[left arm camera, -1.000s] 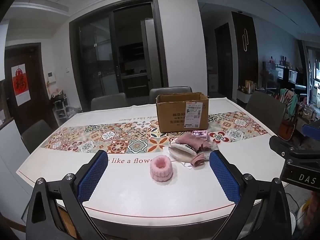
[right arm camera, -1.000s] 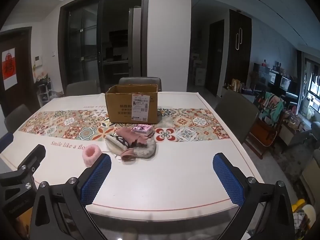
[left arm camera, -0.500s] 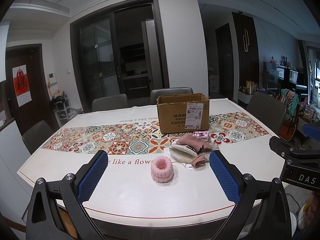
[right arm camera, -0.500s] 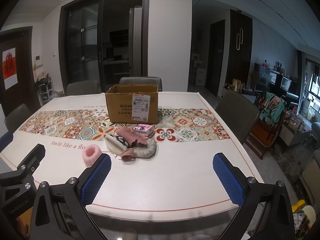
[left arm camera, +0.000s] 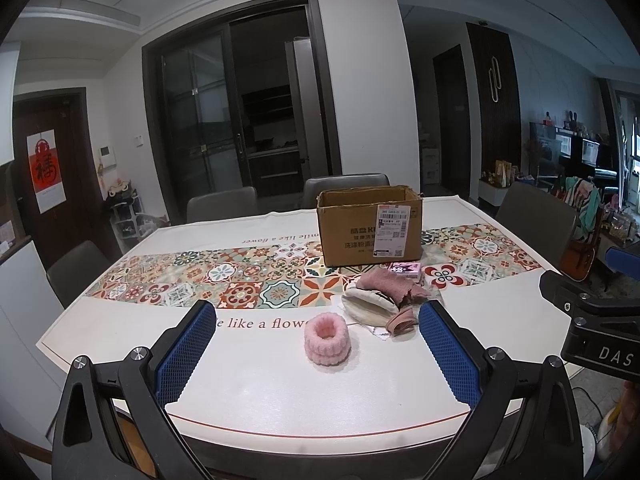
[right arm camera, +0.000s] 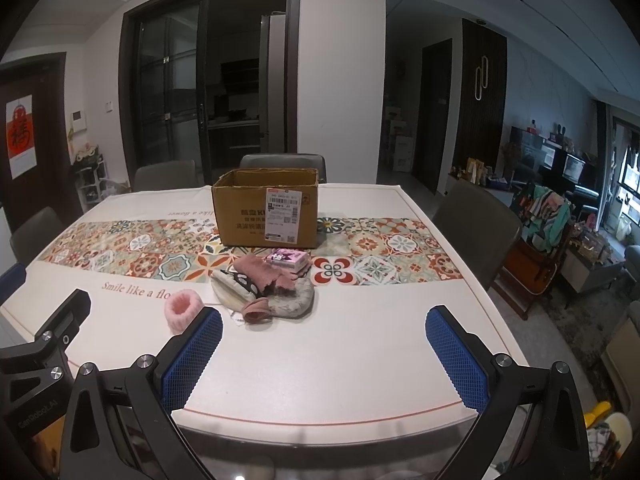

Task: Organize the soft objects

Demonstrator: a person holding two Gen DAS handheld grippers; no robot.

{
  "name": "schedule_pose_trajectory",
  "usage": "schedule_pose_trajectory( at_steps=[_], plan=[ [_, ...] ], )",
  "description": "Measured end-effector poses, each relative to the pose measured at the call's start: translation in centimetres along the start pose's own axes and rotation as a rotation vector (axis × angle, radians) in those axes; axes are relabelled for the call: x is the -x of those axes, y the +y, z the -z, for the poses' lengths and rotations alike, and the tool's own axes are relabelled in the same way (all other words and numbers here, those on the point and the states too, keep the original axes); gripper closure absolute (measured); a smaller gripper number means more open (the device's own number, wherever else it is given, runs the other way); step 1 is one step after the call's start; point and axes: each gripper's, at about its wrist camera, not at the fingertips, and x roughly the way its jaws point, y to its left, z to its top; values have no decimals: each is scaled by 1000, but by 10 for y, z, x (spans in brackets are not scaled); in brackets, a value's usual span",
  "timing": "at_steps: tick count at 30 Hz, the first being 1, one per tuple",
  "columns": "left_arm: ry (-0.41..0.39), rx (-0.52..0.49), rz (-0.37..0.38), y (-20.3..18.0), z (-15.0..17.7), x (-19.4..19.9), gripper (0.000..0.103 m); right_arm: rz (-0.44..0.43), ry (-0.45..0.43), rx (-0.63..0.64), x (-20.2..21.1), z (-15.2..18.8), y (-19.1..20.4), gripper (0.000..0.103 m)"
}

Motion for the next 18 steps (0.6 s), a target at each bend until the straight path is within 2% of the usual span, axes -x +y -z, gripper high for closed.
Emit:
schedule_pose_trajectory(
  at_steps=[18],
  plan=[
    [3, -3, 1, 1, 1, -2, 0, 2, 3, 0, -6, 0, 6, 0]
  ],
)
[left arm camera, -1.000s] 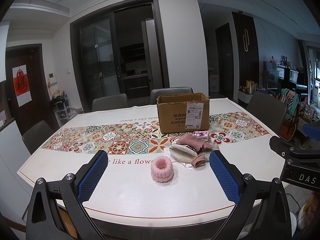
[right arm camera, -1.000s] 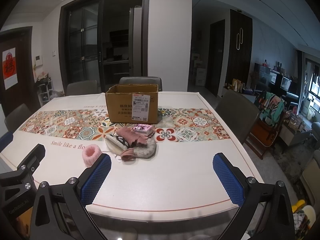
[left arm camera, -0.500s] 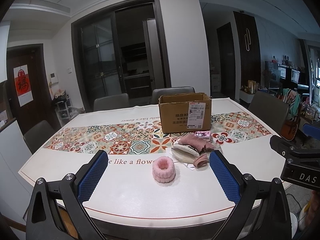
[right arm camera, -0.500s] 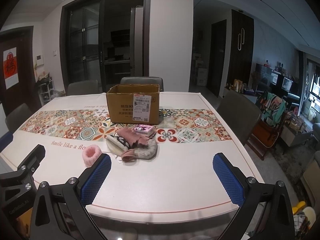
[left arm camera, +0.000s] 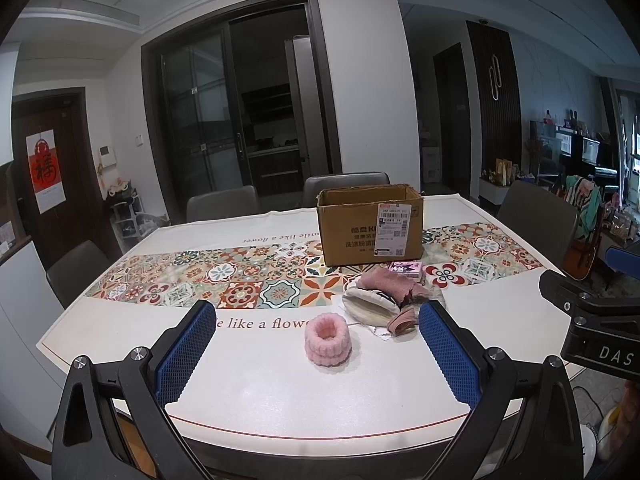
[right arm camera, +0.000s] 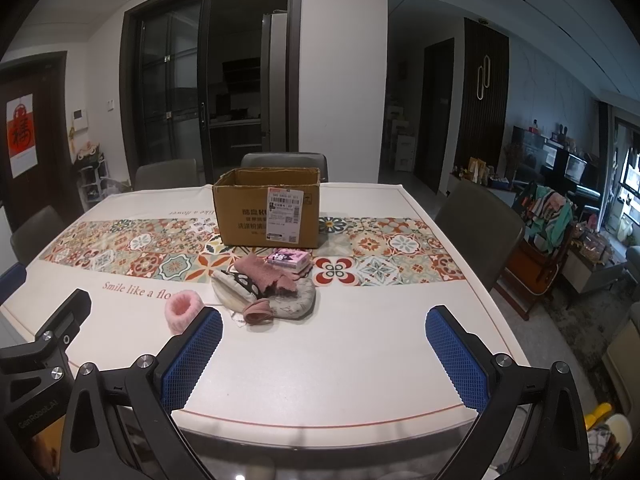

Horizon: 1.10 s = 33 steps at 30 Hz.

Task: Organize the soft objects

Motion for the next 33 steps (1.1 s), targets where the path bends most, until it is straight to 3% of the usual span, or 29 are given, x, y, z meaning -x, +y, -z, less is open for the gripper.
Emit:
schedule_pose_trajectory(
  at_steps=[23, 33],
  plan=[
    [13, -2, -1, 4, 6, -10, 0, -4, 5, 1, -3, 0, 2, 0],
    [66, -16, -7, 7, 8, -25, 0, -33, 30, 10, -9, 6, 14, 0]
  ],
)
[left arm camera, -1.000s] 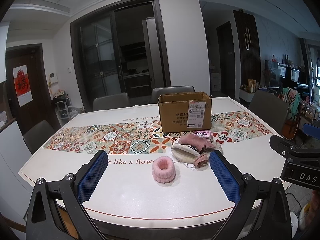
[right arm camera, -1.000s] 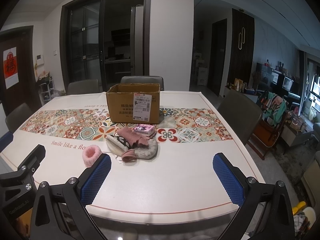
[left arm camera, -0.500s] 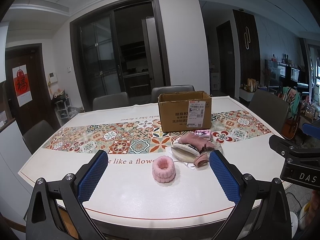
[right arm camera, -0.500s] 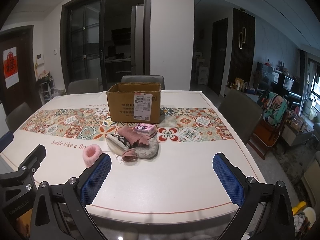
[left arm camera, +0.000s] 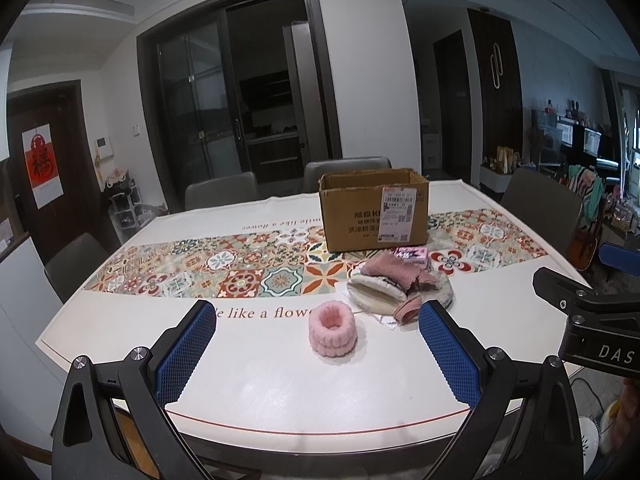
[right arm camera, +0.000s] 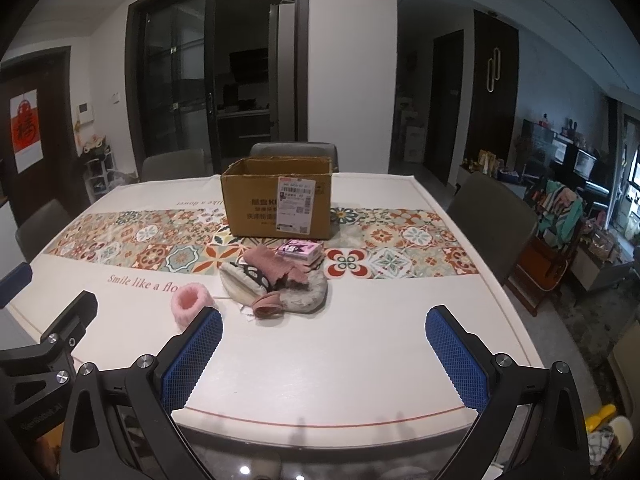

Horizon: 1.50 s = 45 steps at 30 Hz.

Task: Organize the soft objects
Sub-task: 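Lower the left tool onto the pink fluffy headband and close it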

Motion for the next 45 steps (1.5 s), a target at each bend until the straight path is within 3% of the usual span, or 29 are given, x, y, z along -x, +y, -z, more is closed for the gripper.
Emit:
schedule_pose_trajectory(
  at_steps=[12, 23, 34, 45],
  plan=[
    [146, -35, 21, 14, 7, -55, 0, -67, 118, 39, -52, -7, 24, 0],
    [294, -79, 113, 21, 8, -130, 2, -114, 273, 65, -129, -13, 51, 1],
    [409, -121, 217, 20, 11, -200, 3, -165, 458, 47, -208, -11, 68, 25],
    [515, -100, 321, 17, 21, -240, 4, -173, 577, -8, -248, 0, 71, 38]
  ],
)
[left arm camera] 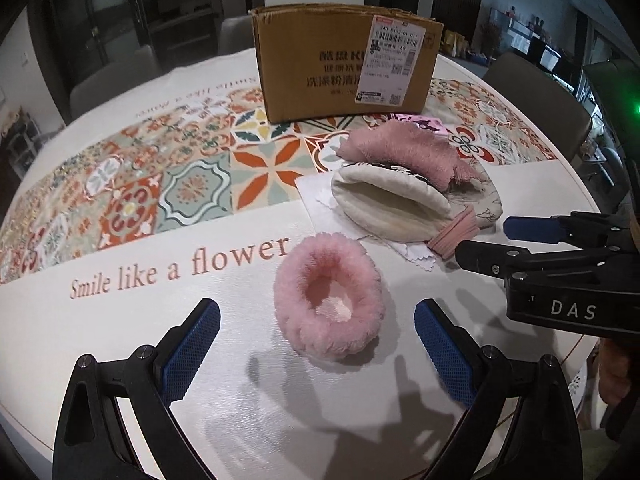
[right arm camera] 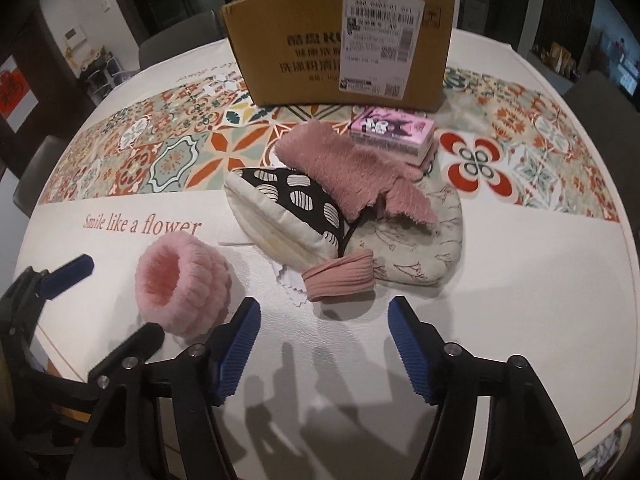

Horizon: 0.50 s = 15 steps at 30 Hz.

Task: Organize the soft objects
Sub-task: 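Lower the left tool onto the pink fluffy headband and close it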

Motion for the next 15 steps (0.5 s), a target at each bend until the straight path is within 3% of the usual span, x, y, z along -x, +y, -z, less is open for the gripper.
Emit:
schedule_pose_trajectory(
  at_steps=[8, 10, 15],
  plan=[
    [56, 83, 6, -4, -2, -18, 9, -35, 39, 26, -18, -11, -9, 39],
    [57, 102, -4, -5, -1, -20, 10, -57, 58, 36, -23, -14, -12, 44],
    [71, 148, -10, -3, 0, -25, 18, -83, 81, 67, -33, -18, -13, 45]
  ],
)
